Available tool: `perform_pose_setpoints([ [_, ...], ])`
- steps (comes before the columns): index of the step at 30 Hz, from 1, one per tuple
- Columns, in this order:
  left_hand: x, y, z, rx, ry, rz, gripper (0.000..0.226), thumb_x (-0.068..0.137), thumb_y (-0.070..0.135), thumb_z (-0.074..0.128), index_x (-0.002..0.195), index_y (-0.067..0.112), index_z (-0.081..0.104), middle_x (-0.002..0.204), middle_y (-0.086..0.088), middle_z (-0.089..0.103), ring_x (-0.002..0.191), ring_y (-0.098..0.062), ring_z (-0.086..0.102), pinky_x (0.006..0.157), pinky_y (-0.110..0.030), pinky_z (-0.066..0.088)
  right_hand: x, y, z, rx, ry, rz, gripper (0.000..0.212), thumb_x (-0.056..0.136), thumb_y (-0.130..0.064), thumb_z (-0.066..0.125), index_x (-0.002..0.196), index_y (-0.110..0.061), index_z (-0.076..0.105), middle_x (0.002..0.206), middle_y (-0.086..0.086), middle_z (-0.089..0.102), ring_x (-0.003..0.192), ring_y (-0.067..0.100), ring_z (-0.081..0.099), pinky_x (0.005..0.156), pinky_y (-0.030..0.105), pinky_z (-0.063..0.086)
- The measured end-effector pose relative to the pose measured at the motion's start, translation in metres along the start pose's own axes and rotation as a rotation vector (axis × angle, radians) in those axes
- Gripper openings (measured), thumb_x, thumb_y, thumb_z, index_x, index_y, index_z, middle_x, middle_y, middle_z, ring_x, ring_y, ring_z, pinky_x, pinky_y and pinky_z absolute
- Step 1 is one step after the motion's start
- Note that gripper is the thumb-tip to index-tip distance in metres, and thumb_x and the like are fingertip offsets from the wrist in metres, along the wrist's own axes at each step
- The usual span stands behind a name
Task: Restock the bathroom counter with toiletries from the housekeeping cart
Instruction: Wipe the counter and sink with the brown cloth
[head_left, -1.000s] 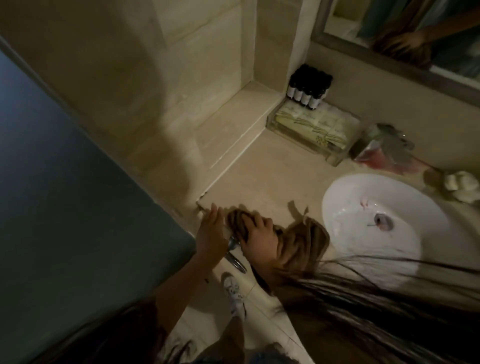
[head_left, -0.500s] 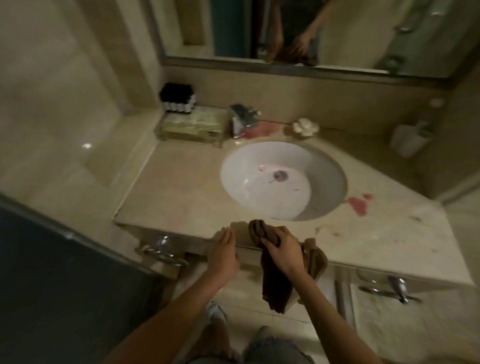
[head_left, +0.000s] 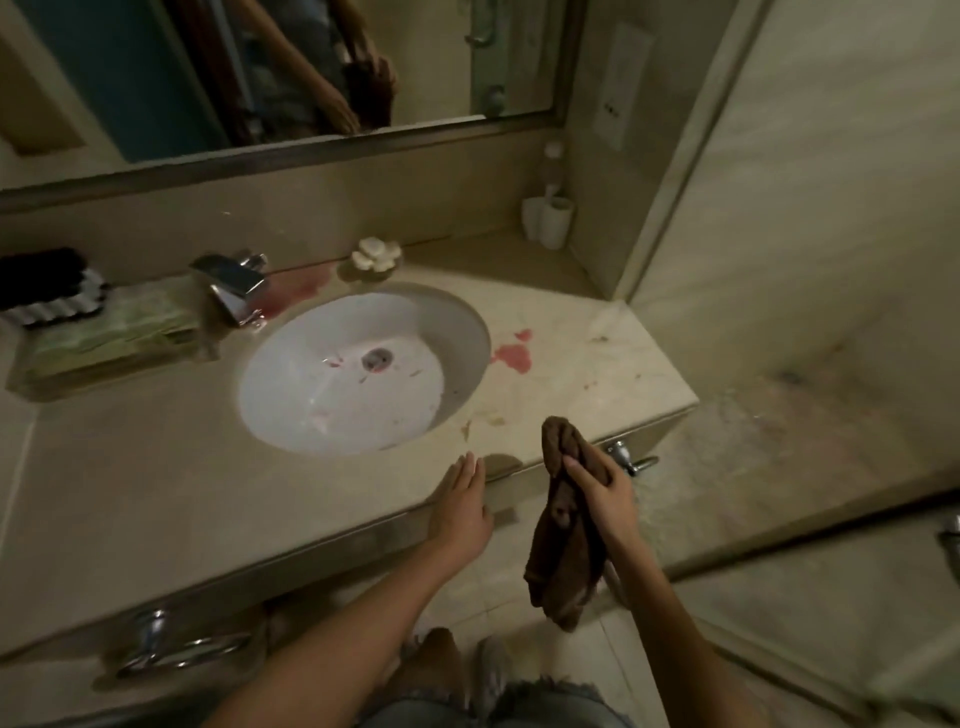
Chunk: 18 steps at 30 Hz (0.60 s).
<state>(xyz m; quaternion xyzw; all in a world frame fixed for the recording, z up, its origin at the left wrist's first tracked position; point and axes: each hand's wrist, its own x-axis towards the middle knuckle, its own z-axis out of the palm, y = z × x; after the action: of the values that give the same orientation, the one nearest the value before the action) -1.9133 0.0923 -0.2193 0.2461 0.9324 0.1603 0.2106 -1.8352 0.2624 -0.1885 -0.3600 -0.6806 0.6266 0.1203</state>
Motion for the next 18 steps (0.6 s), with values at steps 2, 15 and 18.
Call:
perform_pose_setpoints([
  [2,0.011,-0.002,-0.006,0.029,-0.008,0.028,0.062,0.104,0.023,0.034,0.154,0.013,-0.001,0.161,-0.003,-0.009,0.149,-0.021,-0.008,0.120,-0.030,0.000,-0.001,0.003,0.001,-0.022,0.032,-0.013,0.033,0.088,-0.024,0.068,0.121,-0.019,0.066,0.105,0.000,0.071,0.097,0.016,0.067,0.086,0.035,0.054],
  [15,0.063,-0.036,-0.019,0.115,0.071,0.098,0.064,0.103,0.034,0.024,0.152,0.006,-0.006,0.161,-0.011,-0.007,0.149,-0.022,-0.005,0.122,-0.036,0.003,0.000,-0.001,0.039,-0.066,0.247,0.028,0.029,0.088,-0.013,0.067,0.116,-0.018,0.067,0.101,-0.005,0.070,0.092,0.007,0.065,0.082,0.026,0.051],
  [18,0.073,-0.040,-0.011,0.156,0.066,0.075,0.065,0.102,0.036,0.026,0.153,0.006,-0.001,0.161,-0.013,-0.001,0.149,-0.024,-0.001,0.121,-0.038,0.005,0.000,0.005,0.039,-0.040,0.302,0.068,0.027,0.088,-0.011,0.067,0.114,-0.015,0.068,0.100,-0.004,0.071,0.091,0.008,0.066,0.082,0.024,0.051],
])
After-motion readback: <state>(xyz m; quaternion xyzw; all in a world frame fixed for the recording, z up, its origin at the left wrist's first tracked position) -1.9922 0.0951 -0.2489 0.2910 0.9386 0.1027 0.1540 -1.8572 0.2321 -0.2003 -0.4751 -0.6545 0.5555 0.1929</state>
